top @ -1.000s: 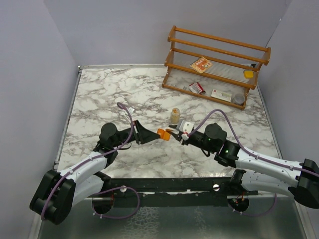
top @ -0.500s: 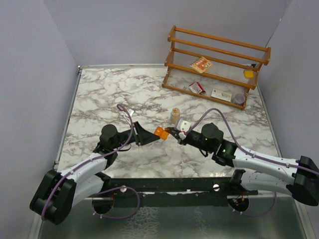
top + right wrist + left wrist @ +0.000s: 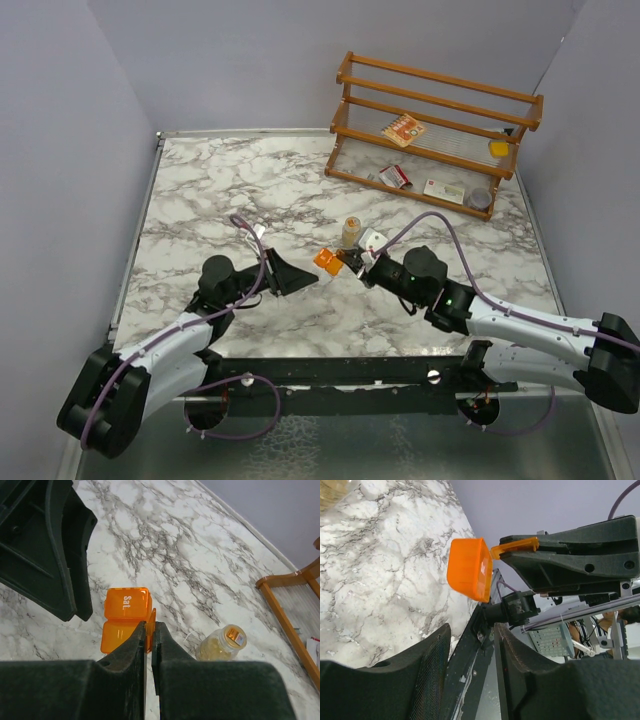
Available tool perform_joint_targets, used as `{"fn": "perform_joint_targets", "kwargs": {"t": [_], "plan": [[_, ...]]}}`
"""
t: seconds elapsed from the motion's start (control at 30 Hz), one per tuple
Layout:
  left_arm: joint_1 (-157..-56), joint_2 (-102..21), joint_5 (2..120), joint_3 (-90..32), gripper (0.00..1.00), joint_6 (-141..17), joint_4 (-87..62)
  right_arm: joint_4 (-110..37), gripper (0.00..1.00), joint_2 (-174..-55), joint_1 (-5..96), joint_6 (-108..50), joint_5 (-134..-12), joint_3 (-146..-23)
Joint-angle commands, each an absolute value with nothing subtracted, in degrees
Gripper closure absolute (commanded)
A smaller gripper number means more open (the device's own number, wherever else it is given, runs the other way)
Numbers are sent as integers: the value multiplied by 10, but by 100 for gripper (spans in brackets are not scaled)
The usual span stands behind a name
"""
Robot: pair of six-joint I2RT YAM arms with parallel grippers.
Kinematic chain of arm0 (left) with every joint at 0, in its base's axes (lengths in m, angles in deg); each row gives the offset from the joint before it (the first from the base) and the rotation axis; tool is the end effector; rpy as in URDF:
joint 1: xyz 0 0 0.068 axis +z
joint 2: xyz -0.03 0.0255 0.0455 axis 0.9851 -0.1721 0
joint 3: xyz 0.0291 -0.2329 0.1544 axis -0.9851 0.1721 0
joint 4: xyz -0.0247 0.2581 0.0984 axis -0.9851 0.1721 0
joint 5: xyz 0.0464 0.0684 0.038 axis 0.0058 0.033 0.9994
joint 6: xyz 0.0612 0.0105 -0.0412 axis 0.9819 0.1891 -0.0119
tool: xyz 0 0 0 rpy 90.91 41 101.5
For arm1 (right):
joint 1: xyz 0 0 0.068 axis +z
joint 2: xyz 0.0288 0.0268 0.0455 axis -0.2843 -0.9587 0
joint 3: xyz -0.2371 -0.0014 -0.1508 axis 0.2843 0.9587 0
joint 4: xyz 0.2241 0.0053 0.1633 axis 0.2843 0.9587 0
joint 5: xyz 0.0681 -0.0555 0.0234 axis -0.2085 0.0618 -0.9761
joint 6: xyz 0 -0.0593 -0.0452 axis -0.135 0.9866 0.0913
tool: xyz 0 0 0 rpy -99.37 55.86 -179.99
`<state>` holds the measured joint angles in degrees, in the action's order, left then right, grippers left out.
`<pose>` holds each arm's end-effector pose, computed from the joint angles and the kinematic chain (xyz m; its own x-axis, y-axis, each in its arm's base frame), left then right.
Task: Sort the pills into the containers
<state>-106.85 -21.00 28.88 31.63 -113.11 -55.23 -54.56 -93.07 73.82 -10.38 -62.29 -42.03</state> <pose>0.1760 -0.1340 0.2006 -0.8106 -0.3476 -0.4713 0.4372 0.1763 -0.8819 0.1526 0.2319 0.2635 0.0857 -0.2500 -0.9644 -0.8136 0.5412 -0.2126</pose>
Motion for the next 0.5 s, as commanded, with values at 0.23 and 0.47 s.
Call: {"fn": "perform_joint_targets", "kwargs": {"t": [0.23,0.47], "plan": [[-1070,-61,406,322,57,-1023,-397,-559,99,-954,737,-184,-517,-373],[-1070,3,472,293,52,-962,-298,-615,99,-1037,726,-222,-533,-357]]}}
